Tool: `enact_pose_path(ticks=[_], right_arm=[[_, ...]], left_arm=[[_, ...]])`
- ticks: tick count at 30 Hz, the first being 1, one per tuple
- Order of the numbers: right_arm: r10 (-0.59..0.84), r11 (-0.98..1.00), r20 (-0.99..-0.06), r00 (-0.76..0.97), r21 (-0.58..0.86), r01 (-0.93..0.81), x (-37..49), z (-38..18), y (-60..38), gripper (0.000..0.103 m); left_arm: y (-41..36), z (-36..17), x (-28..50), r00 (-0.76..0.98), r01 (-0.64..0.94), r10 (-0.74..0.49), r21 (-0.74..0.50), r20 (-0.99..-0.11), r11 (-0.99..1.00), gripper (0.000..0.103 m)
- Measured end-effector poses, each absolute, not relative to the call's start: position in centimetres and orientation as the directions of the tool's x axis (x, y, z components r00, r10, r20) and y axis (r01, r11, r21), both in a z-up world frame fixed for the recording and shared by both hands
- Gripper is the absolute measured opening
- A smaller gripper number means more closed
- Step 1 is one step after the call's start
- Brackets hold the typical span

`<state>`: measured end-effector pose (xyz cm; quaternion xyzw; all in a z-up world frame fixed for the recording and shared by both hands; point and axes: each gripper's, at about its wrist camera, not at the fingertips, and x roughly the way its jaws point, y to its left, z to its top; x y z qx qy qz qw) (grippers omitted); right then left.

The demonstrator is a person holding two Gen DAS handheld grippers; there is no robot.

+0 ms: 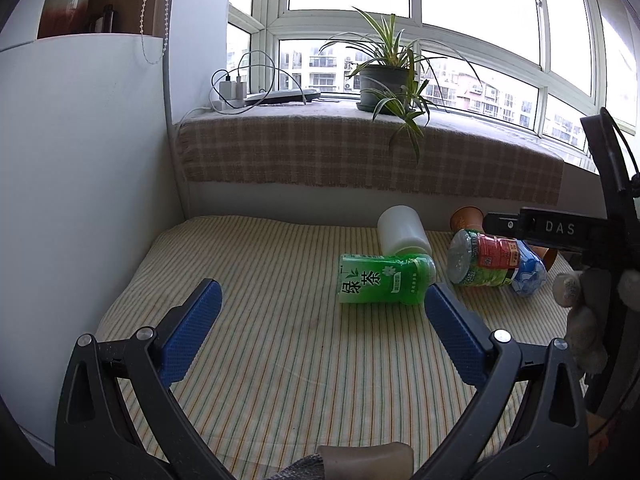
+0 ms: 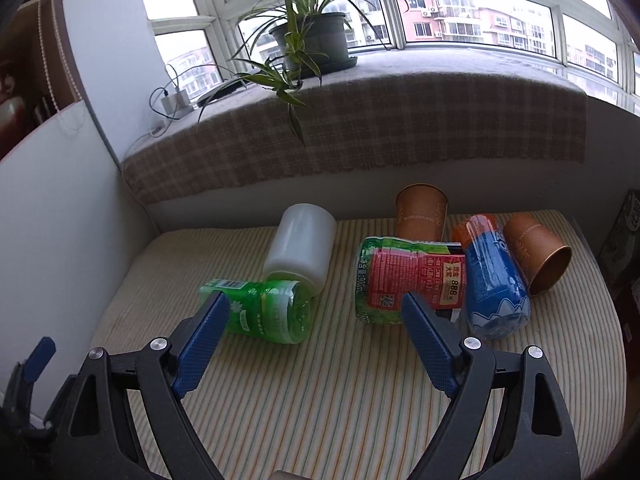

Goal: Flip cup upright
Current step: 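Move the right gripper toward the white cup lying on its side, then close the right gripper on the white cup's rim and lift it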

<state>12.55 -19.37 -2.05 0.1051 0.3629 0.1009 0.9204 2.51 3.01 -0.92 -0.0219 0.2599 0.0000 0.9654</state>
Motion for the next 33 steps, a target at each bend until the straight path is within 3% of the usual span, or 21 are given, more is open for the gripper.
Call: enact_pose_path(ticks=[6,22,33], right_arm=[[0.378,0.915,-0.712,0.592,0.386,-0.120,18.3,-3.0,-19.4,0.087],[0.306,0.948,-0.847,0.434,0.311,-0.063,27.8,-6.8,-14.0,0.087],[0.197,0.979,-0.891,0.410,0.199,-0.039,30.9,-9.5,-11.6,0.087]], left_arm=[[3.7,-2.4,1.5,0.839,0.005,-0.028,-0.043,-0.543,0.999,0.103],[7.2,-3.6,1.1,0.816,-0.073,0.013,-0.081,-0.578,0.994,0.103],[8.1,-3.8,0.9,0.813,-0.103,0.029,-0.095,-0.582,0.990,0.103]])
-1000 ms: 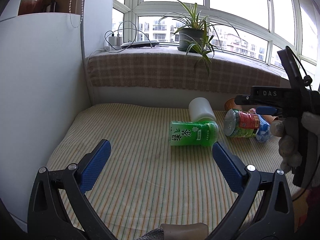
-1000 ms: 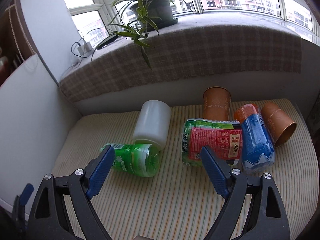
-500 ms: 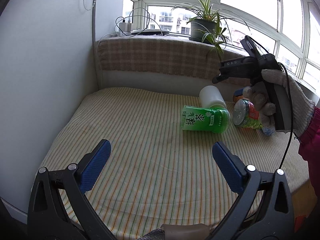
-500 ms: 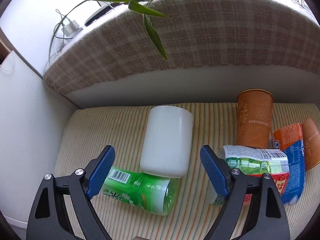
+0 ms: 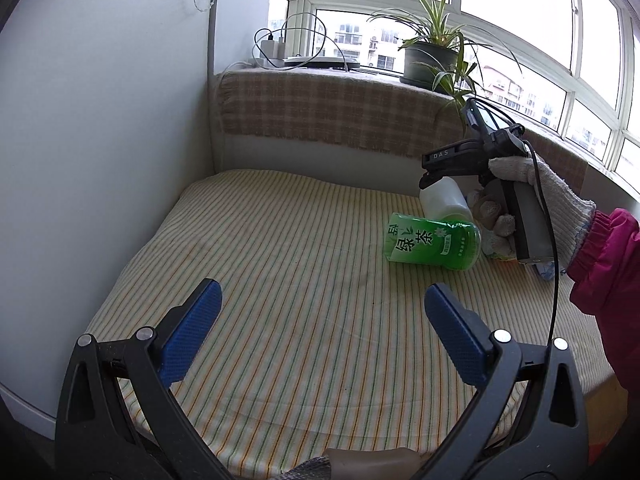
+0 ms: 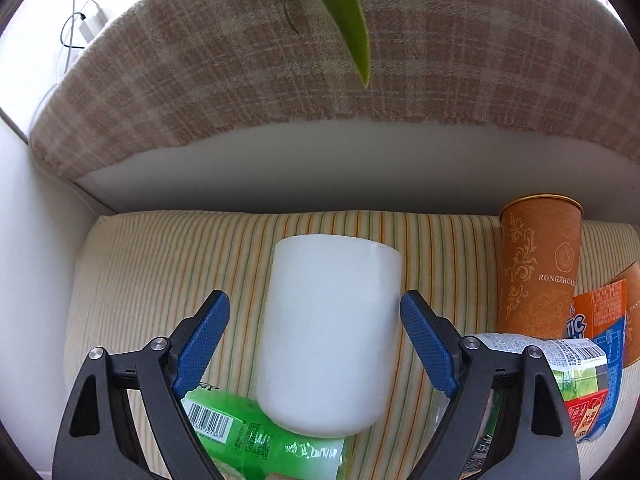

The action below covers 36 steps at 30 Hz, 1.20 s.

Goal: Flip cup upright
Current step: 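Close the right gripper on the white cup's rim and lift it, then rotate the right gripper to turn the white cup opening-up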

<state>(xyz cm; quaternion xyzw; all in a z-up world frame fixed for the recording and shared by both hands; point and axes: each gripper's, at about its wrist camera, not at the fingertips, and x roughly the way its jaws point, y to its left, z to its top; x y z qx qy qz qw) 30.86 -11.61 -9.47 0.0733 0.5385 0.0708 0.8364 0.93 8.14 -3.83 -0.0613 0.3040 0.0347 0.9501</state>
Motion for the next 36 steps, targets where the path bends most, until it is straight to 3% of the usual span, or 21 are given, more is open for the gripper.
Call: enact_pose_path(ticks=[9,12,14,19,36], right_arm=[[0.124,0.992,-0.908,0.400,0.105,-0.069,31.6,-11.1,-9.1,0.087],[0.086,0.995,-0.919,0.385,0.061,-0.078,31.9,-12.1,-8.2,0.084],[0.073,0.995,-0.924,0.375,0.044,-0.084,31.9,-12.5,-8.2,0.076],[0.083,0.995,-0.922,0.378,0.053,-0.088,32.4,-13.8,-7.3,0.076],[0.179,0.980,-0.810,0.559,0.094,-0.178,27.8,-5.0,-10.3,0.073]], left_arm=[[8.2,-4.3,1.3,0.802,-0.103,0.023,-0.101,-0.596,0.989,0.103],[8.3,-4.3,1.4,0.802,-0.107,0.025,-0.102,-0.596,0.989,0.103],[8.5,-4.4,1.5,0.801,-0.111,0.027,-0.105,-0.599,0.988,0.103],[8.8,-4.5,1.7,0.798,-0.119,0.030,-0.109,-0.602,0.987,0.103],[8.0,-4.2,1.5,0.803,-0.113,0.030,-0.102,-0.595,0.988,0.103]])
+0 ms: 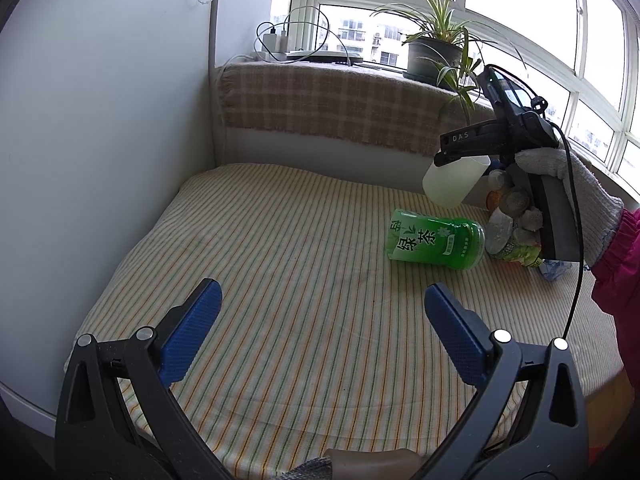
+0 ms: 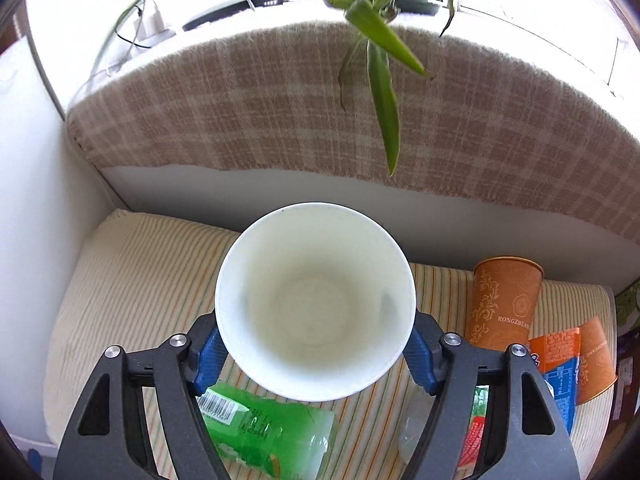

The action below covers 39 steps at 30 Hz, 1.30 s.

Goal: Flip cup upright
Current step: 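Rotate the right gripper to turn the white cup opening-up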

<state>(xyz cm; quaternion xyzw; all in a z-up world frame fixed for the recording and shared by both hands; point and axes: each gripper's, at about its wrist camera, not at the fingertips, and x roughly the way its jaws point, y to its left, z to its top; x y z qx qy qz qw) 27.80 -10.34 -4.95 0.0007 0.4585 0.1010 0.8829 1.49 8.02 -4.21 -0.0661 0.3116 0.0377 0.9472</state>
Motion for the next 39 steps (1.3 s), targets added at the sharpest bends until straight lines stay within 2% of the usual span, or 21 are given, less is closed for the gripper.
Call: enact_pose_path(ticks=[8,12,17,28,33,39], right_arm=[[0.295,0.952,-0.736,0.610,0.168,-0.257,21.0,-0.8,-13.5,0.073],[0.373,0.922,-0.724,0.581,0.218,-0.320,16.3,0.6,-15.6,0.073],[0.475,0.867,-0.751,0.459,0.312,-0.389,11.8,-0.8,-17.4,0.073],[0.531,0.823,-0.829,0.177,0.453,-0.343,7.2,-7.1,-20.9,0.073],[0.523,0.832,-0.836,0.164,0.461,-0.308,8.9,-9.2,-20.1,0.073],[0.515,0.850,-0.826,0.228,0.459,-0.258,11.3,-10.7,-19.5,0.073]], left_arm=[[7.0,-3.8,1.4,0.809,-0.089,0.019,-0.090,-0.587,0.992,0.103],[6.6,-3.6,1.3,0.811,-0.079,0.012,-0.089,-0.586,0.993,0.103],[6.4,-3.6,1.1,0.810,-0.076,0.015,-0.080,-0.587,0.994,0.103],[4.7,-4.2,1.0,0.797,-0.044,-0.005,-0.067,-0.604,0.997,0.103],[4.3,-4.2,0.9,0.793,-0.035,-0.017,-0.073,-0.609,0.997,0.103],[4.3,-4.1,0.9,0.793,-0.042,-0.012,-0.074,-0.610,0.996,0.103]])
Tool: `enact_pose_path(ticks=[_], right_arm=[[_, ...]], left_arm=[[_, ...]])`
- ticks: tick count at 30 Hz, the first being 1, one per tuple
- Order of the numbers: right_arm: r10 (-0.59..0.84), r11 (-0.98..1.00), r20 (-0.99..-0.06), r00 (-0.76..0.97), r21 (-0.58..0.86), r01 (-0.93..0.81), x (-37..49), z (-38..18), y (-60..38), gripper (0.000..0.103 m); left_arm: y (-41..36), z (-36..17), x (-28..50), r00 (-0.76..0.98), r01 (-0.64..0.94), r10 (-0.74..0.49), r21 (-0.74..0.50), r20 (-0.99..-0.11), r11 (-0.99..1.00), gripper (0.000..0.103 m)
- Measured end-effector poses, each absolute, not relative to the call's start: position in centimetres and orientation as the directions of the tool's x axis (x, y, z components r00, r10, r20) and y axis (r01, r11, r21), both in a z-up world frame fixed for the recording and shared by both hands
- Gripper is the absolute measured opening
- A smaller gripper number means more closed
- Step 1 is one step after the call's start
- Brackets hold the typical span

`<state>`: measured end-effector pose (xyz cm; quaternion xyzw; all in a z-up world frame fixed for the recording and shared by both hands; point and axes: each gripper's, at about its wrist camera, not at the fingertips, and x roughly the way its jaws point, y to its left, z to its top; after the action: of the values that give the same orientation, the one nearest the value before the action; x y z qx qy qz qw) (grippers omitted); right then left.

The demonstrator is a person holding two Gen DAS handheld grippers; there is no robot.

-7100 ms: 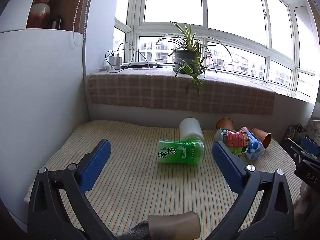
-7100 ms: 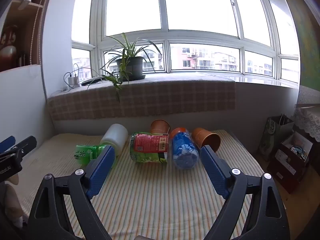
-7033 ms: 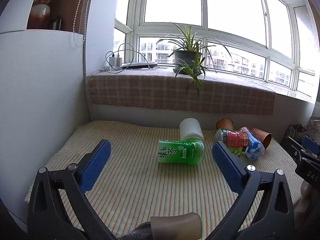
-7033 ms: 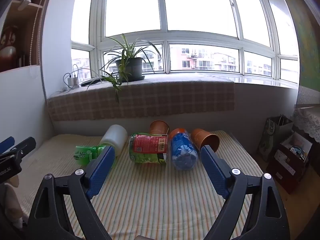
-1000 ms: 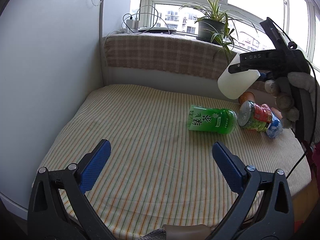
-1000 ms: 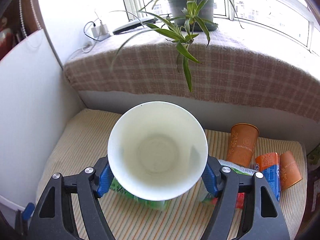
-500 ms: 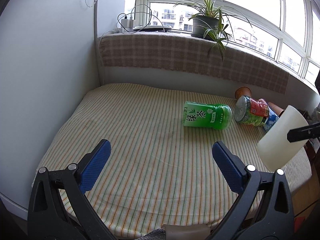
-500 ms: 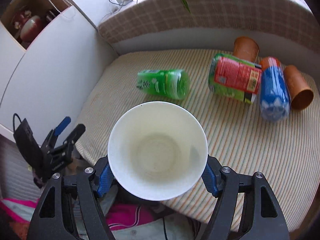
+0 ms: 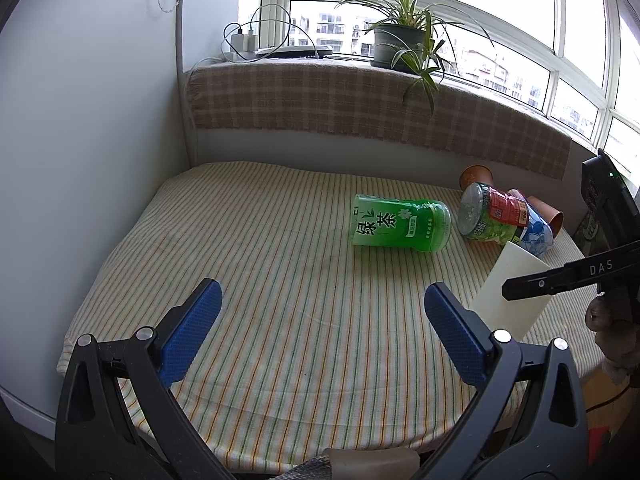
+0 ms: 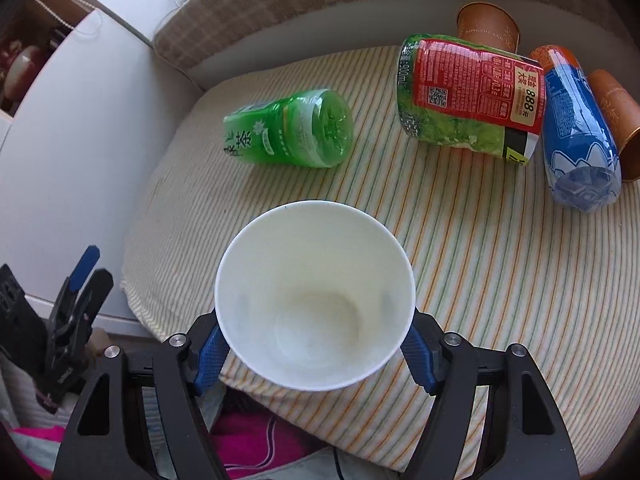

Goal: Flip cup upright
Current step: 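Rotate the right gripper to turn the white cup opening-up, then lower the white cup upright onto the mattress with the right gripper, then grasp the upright white cup with the left gripper while the right gripper releases it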

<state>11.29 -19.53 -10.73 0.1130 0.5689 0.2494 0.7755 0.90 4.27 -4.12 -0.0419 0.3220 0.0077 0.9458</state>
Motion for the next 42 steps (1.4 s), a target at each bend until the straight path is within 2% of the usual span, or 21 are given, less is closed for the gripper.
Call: enact_pose_path(ticks=[9,20,26,31,36,42], right_arm=[[0.516,0.856,-0.809,0.281,0.472,-0.213,14.7,-12.1,-17.9,0.074],[0.536,0.844,-0.807,0.247,0.514,-0.151,15.6,-13.3,-17.7,0.074],[0.575,0.817,-0.775,0.263,0.560,-0.135,14.3,-12.8,-18.8,0.074],[0.572,0.815,-0.741,0.352,0.561,-0.145,11.9,-10.5,-20.7,0.074],[0.519,0.843,-0.714,0.470,0.517,-0.146,8.3,-8.4,-23.2,0.074],[0.417,0.889,-0.695,0.586,0.447,-0.104,3.9,-7.1,-25.7,0.076]], left_arm=[[4.4,-4.3,1.3,0.781,-0.050,-0.025,-0.103,-0.624,0.993,0.103],[4.2,-4.3,2.5,0.764,-0.027,-0.069,-0.139,-0.642,0.990,0.103],[3.6,-4.9,4.5,0.692,0.027,-0.201,-0.253,-0.694,0.967,0.103],[2.1,-5.5,7.0,0.605,0.065,-0.334,-0.373,-0.723,0.926,0.100],[0.7,-6.9,9.8,0.485,0.056,-0.491,-0.535,-0.723,0.843,0.095],[-0.3,-8.7,12.6,0.415,-0.022,-0.566,-0.630,-0.712,0.776,0.095]])
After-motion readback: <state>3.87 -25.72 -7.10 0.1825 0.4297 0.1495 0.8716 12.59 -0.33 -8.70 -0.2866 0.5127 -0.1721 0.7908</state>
